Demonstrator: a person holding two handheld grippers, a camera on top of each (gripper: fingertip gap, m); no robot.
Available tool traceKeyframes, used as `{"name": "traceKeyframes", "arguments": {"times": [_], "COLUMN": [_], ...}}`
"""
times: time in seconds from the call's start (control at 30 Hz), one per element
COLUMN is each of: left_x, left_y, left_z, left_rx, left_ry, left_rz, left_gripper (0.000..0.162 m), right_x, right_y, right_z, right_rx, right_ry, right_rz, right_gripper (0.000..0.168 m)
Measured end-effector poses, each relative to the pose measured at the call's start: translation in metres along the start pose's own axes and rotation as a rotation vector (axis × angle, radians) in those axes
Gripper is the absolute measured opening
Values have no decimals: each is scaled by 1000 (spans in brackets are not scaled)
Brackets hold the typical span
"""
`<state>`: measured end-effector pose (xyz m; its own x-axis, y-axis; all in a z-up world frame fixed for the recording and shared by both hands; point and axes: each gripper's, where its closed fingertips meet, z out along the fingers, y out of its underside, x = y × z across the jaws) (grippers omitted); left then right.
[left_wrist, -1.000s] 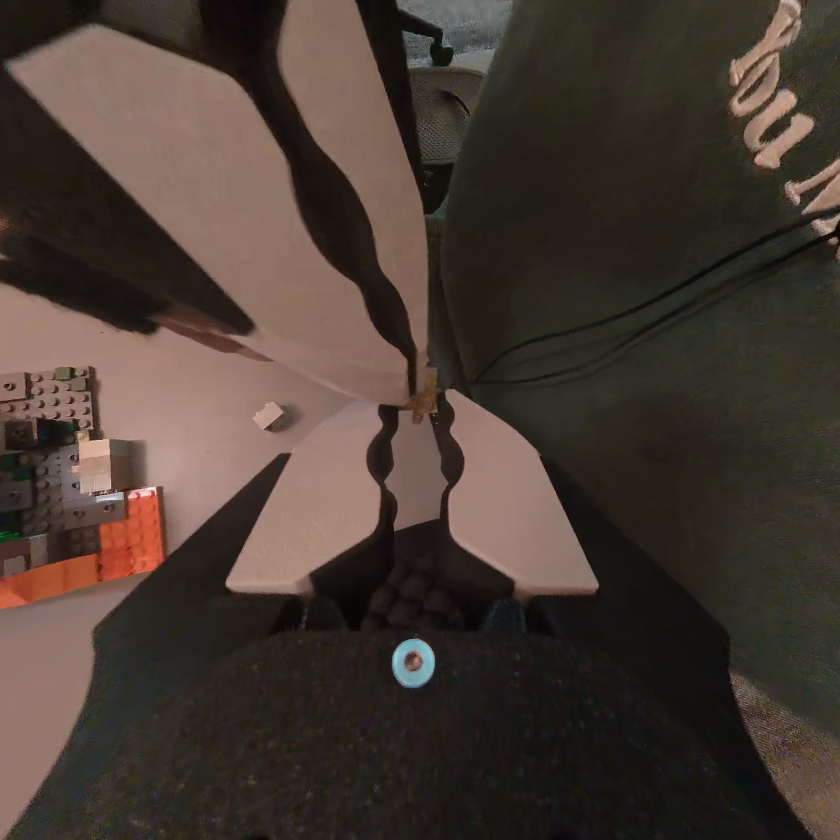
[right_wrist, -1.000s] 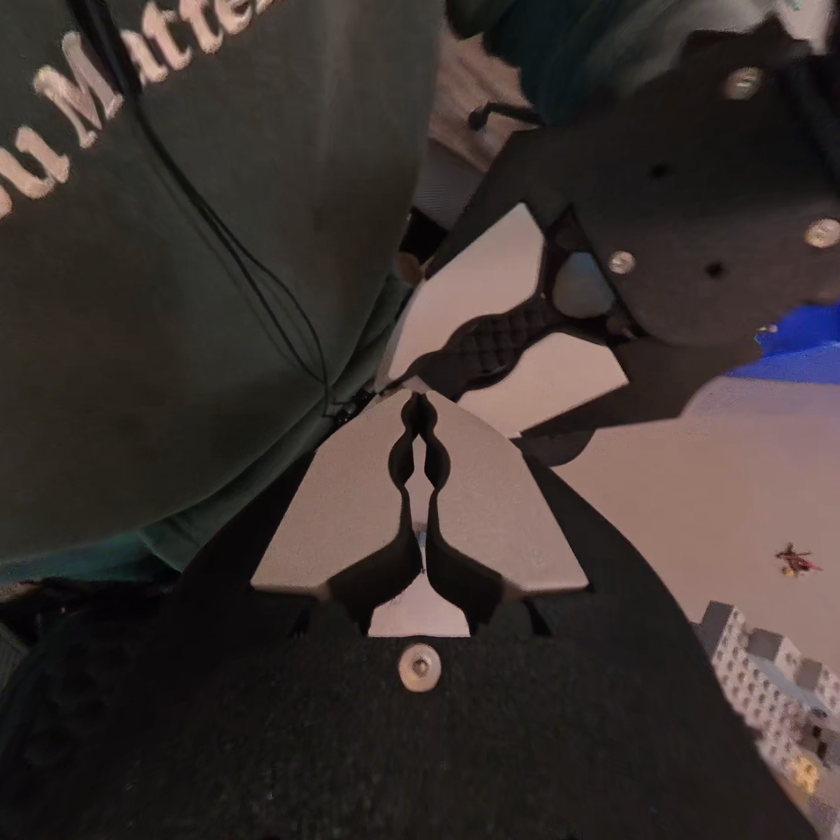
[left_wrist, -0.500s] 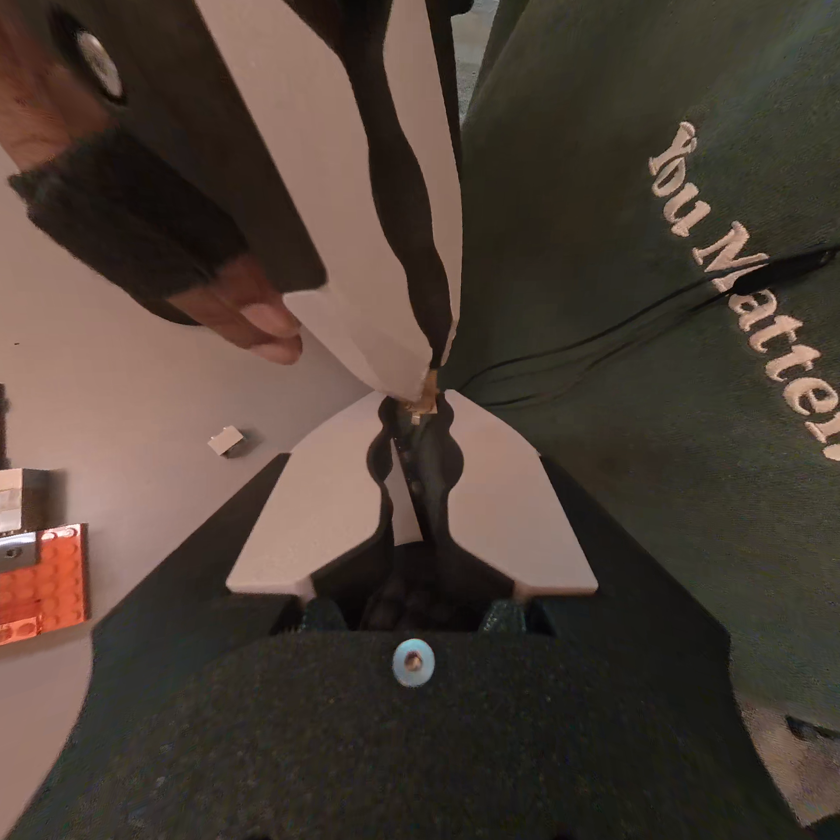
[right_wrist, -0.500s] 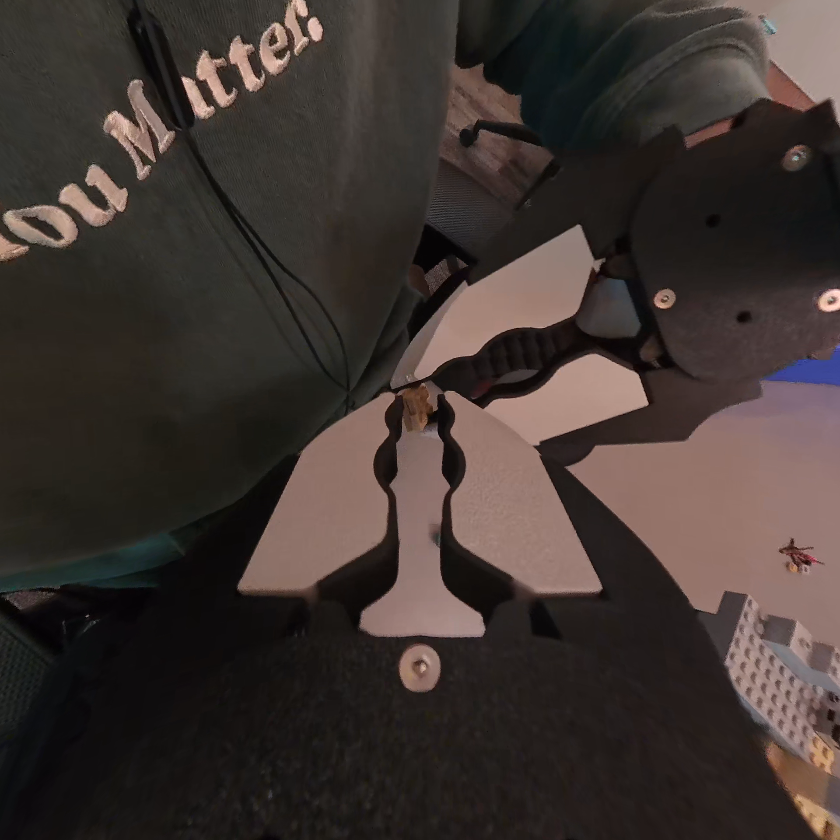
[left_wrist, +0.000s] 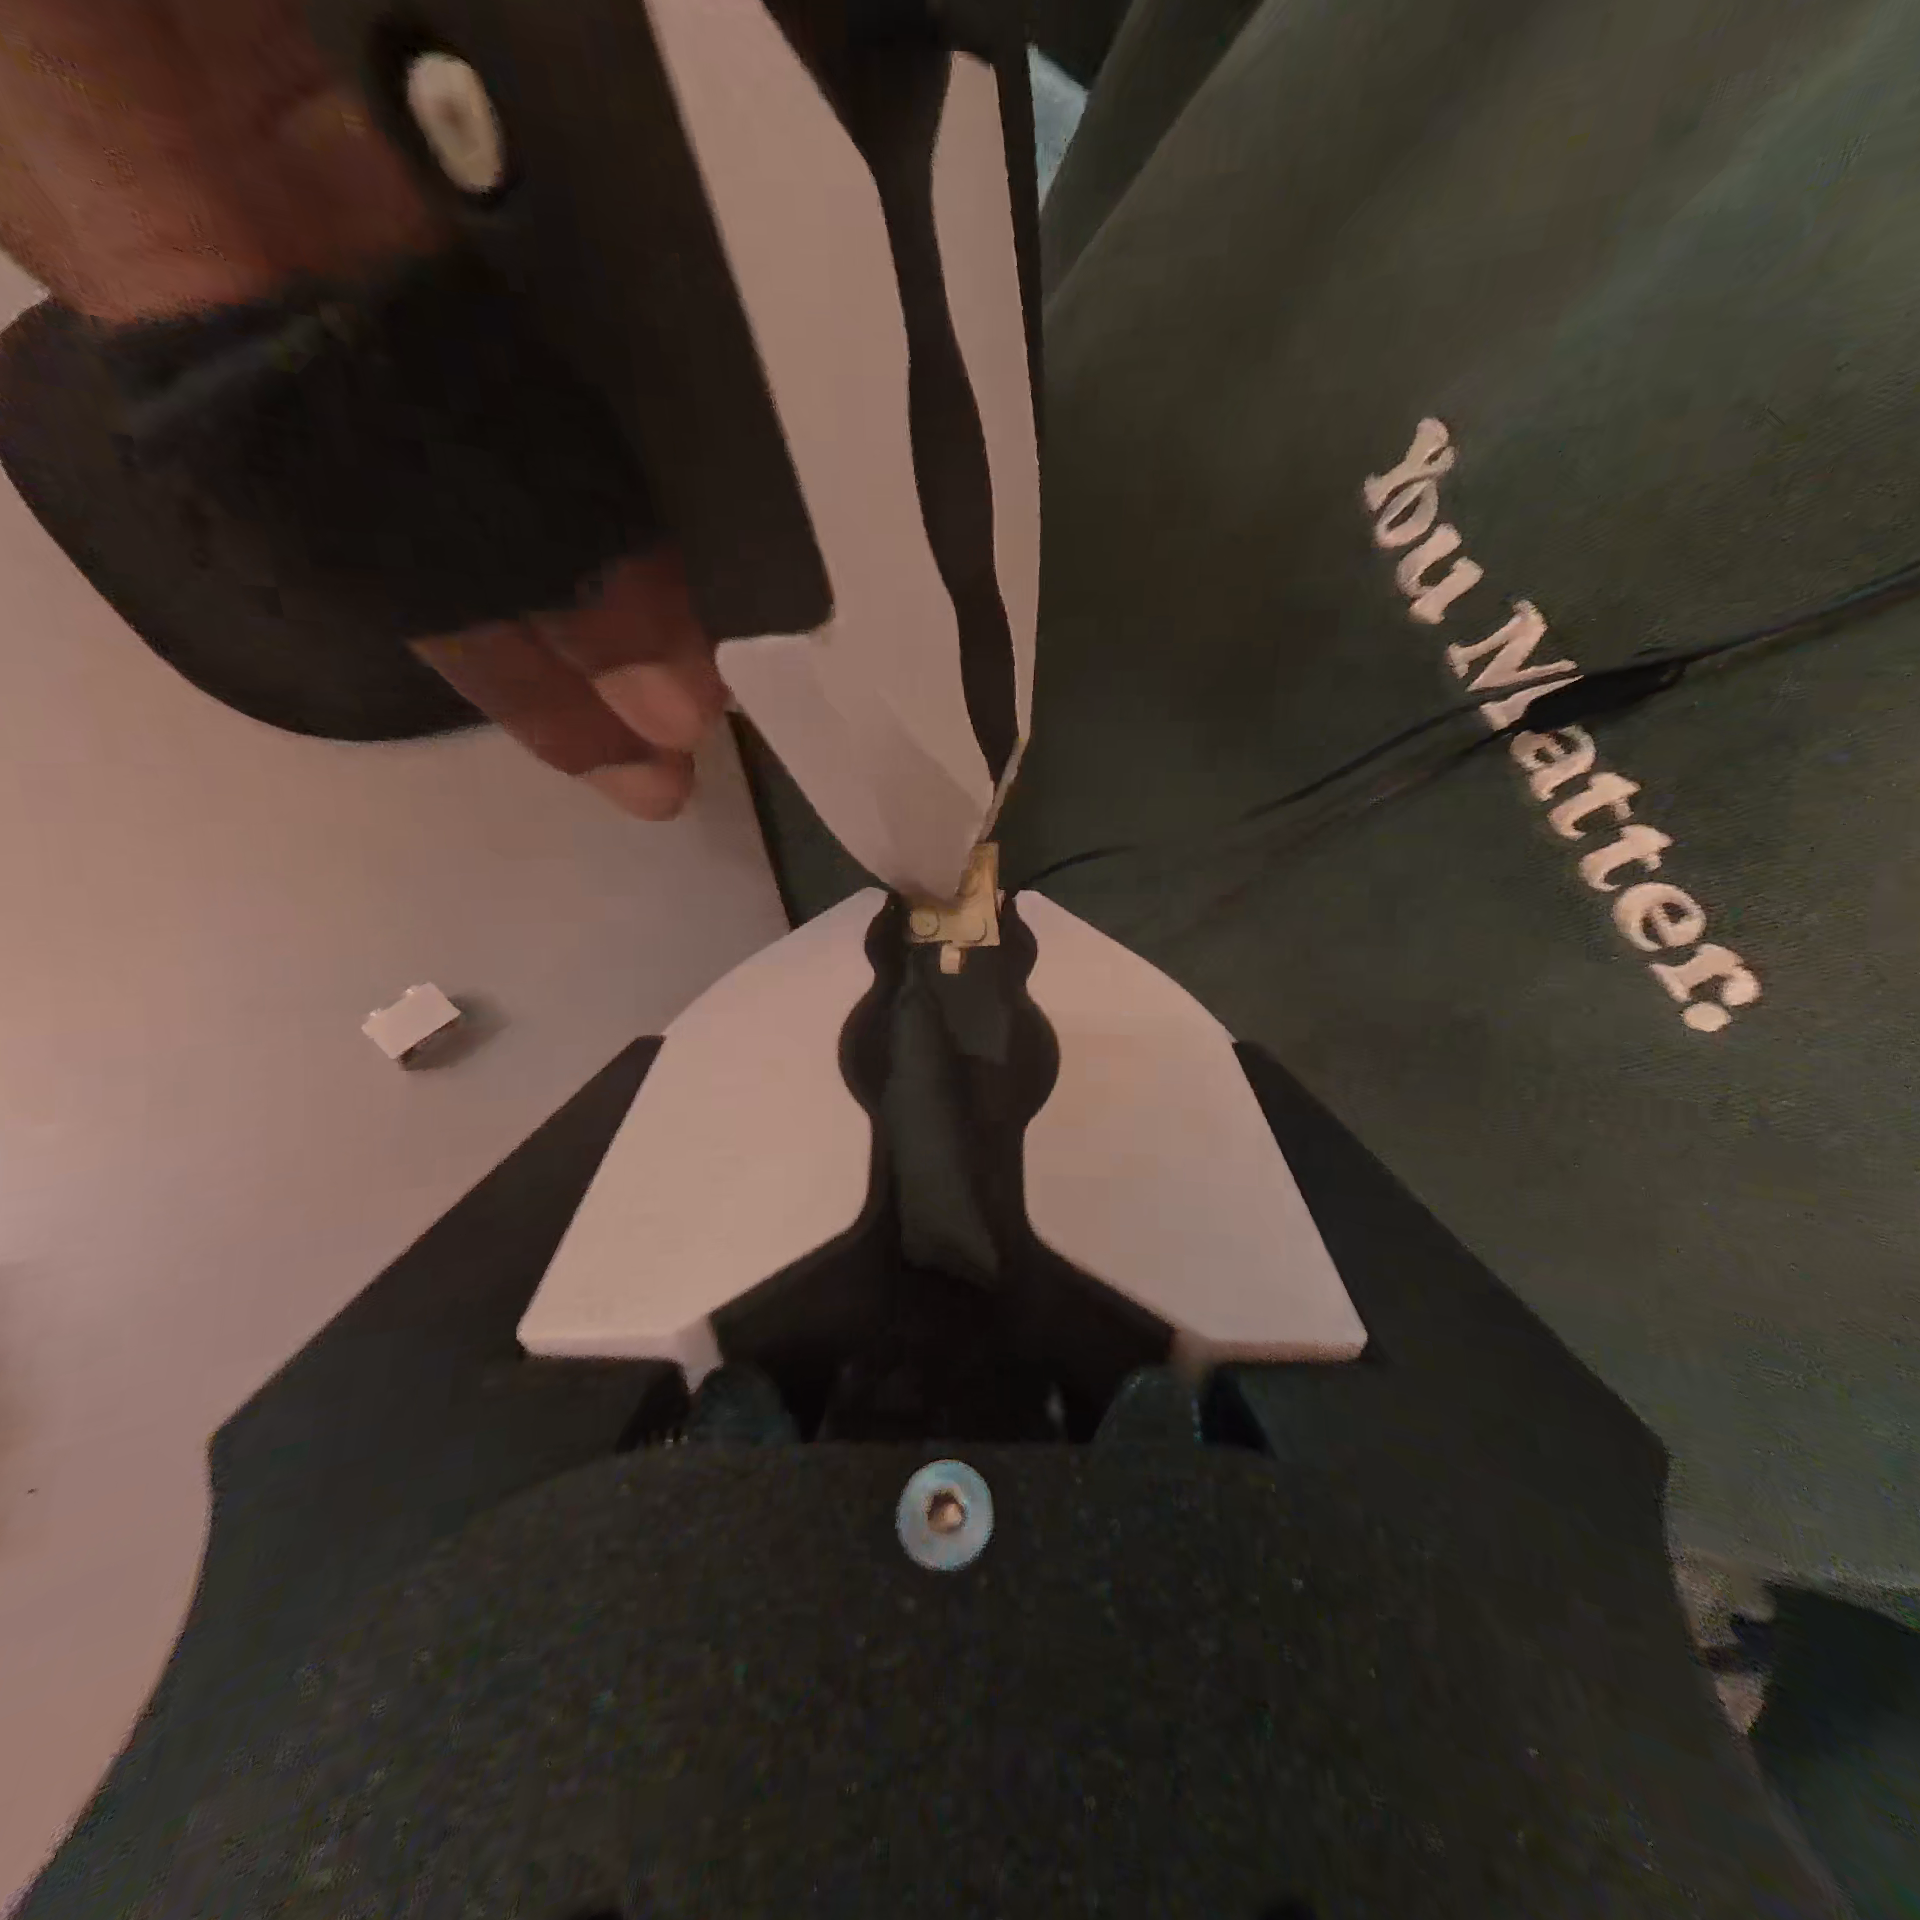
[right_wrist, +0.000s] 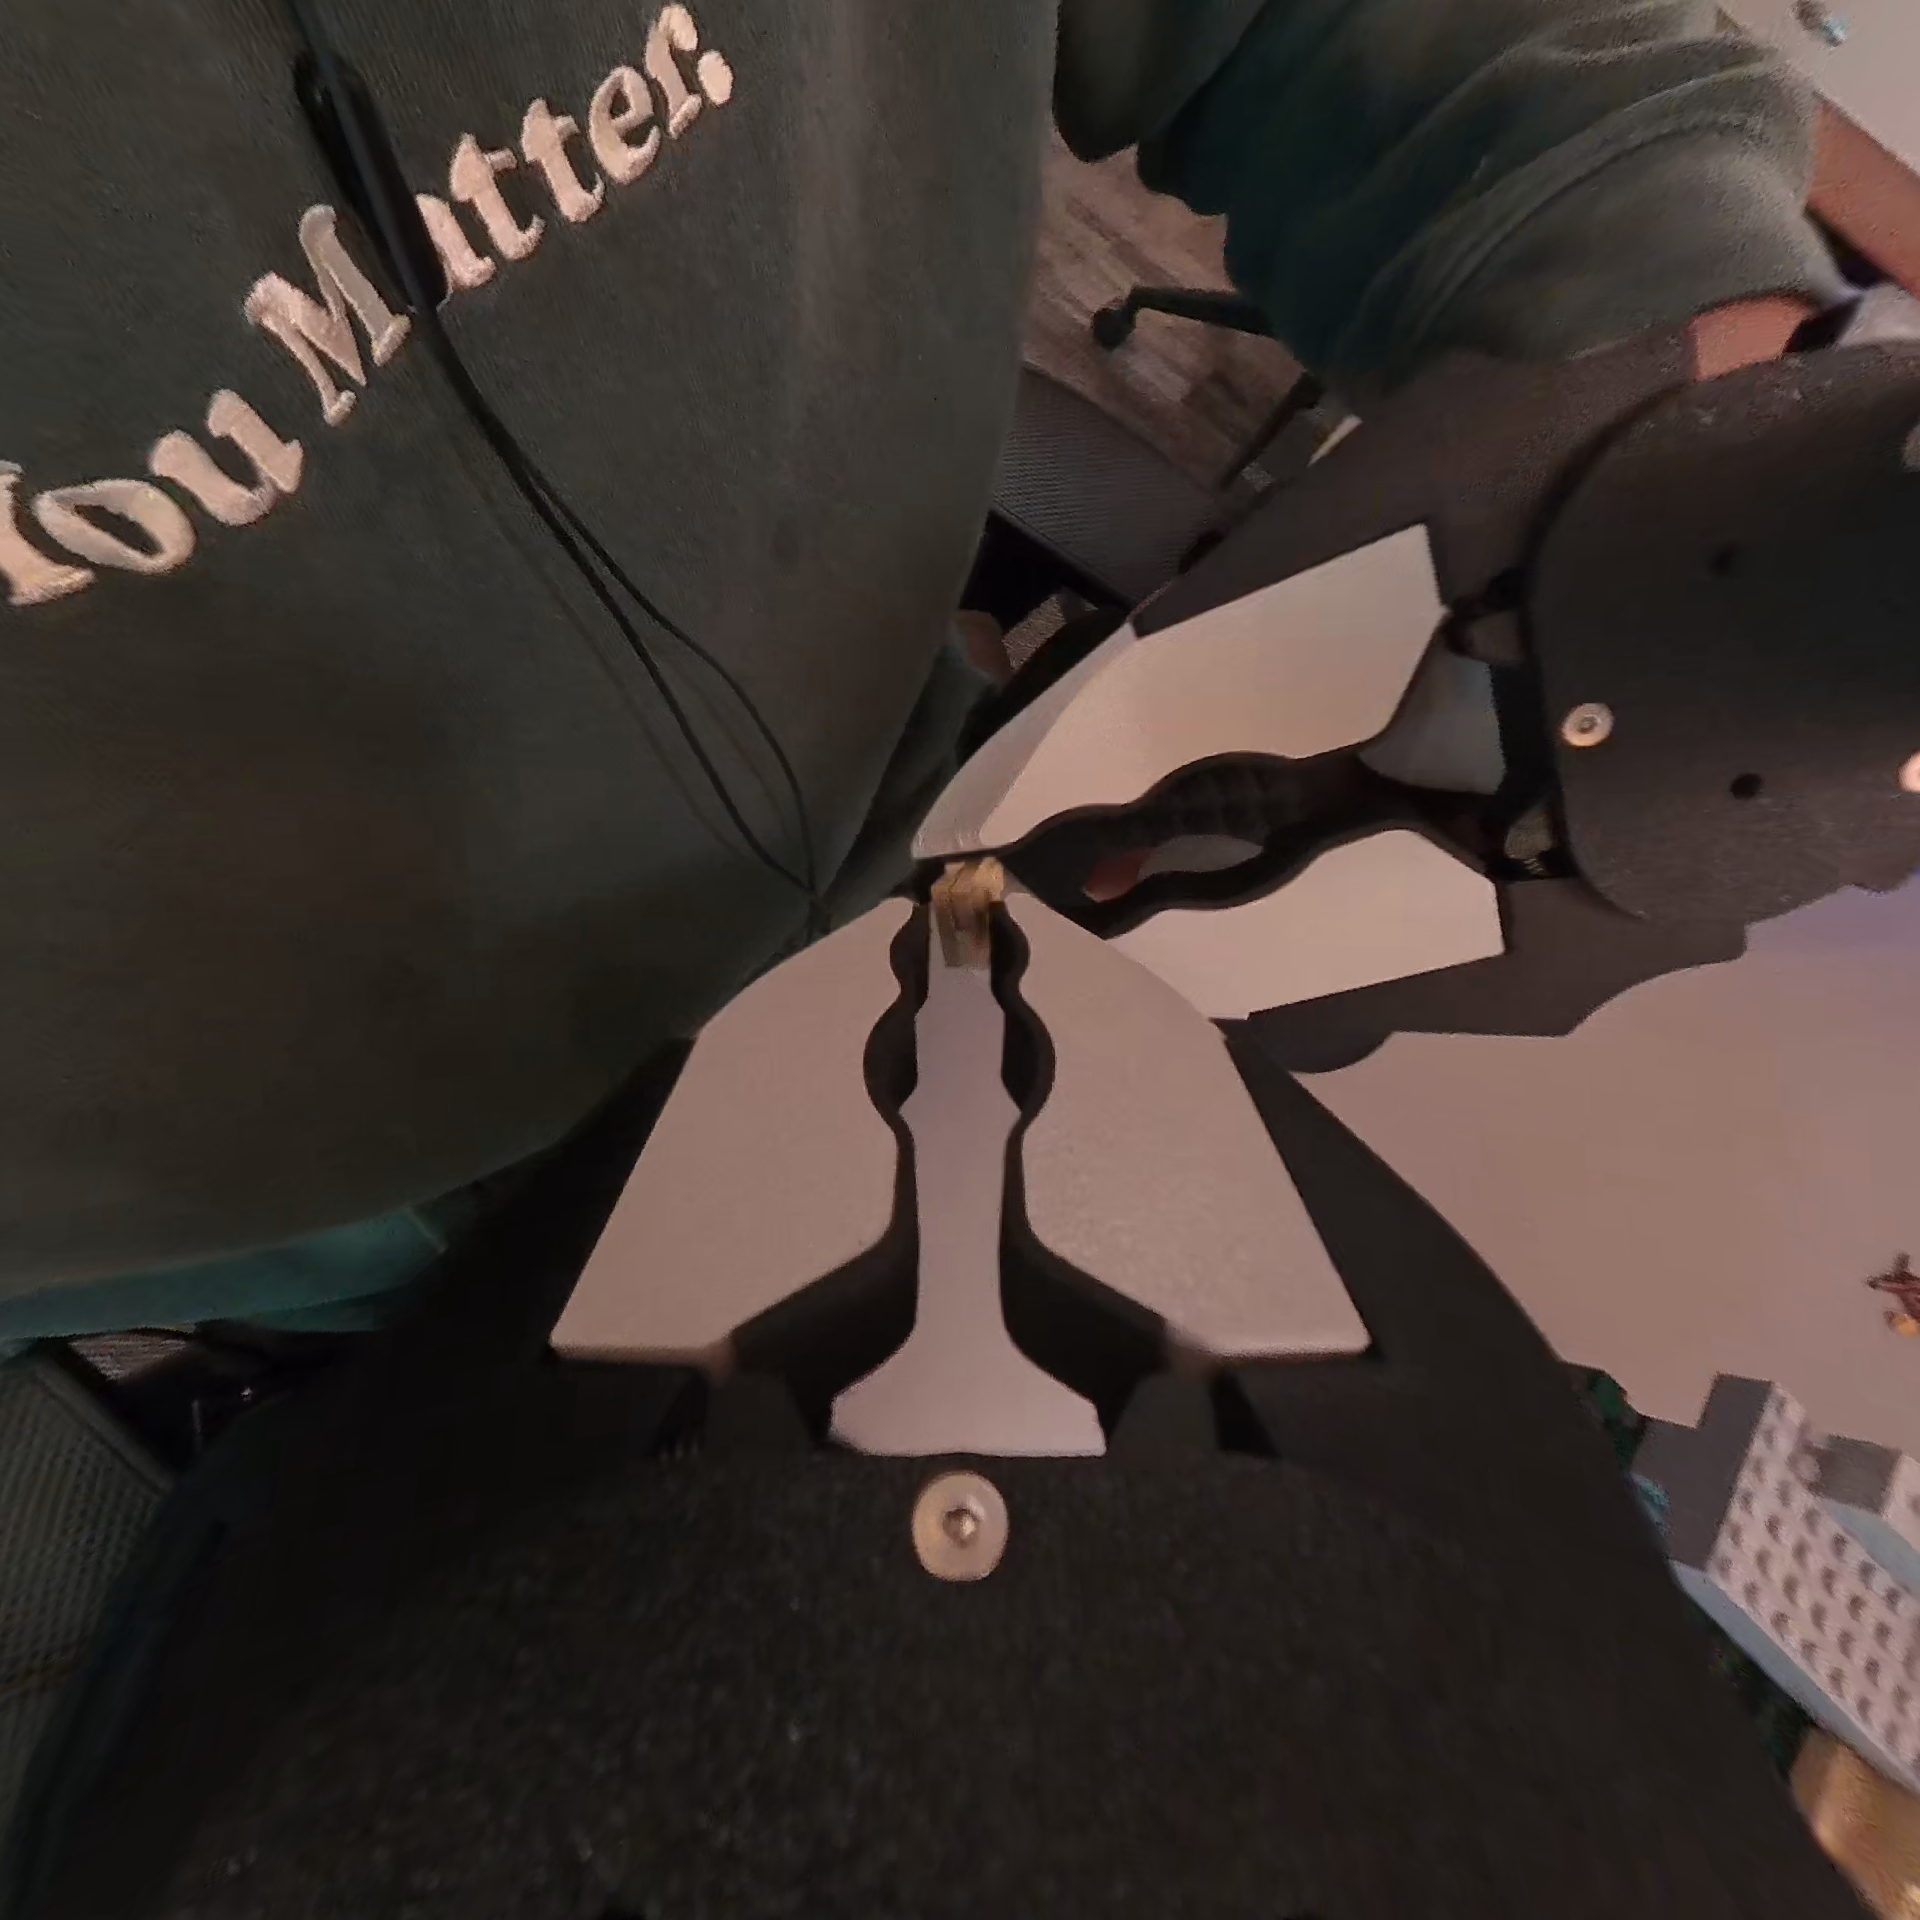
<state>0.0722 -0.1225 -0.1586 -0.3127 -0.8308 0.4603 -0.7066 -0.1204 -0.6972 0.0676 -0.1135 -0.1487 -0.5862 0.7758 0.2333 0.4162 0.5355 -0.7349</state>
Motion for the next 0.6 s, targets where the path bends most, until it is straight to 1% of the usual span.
{"name": "traceKeyframes", "arguments": {"times": [0.1,0.17,0.23,0.3,0.43,0.6], "left_x": [2,2,5,5,5,4], "left_y": [-4,-6,-9,-13,-14,-23], "left_z": [-4,-4,-5,-9,-17,-27], "left_rx": [55,80,117,165,230,337], "left_ry": [39,61,84,82,55,41], "left_rz": [-36,-53,-58,-48,-23,-65], "left_gripper": [17,17,18,18,19,20], "right_x": [2,5,6,9,14,20], "right_y": [-2,-3,-6,-9,-13,-13], "right_z": [1,0,-3,-8,-23,-31], "right_rx": [-16,-26,10,96,336,497], "right_ry": [52,96,91,84,85,122], "right_rz": [-39,-76,-50,39,233,357], "right_gripper": [17,11,9,8,8,8]}}
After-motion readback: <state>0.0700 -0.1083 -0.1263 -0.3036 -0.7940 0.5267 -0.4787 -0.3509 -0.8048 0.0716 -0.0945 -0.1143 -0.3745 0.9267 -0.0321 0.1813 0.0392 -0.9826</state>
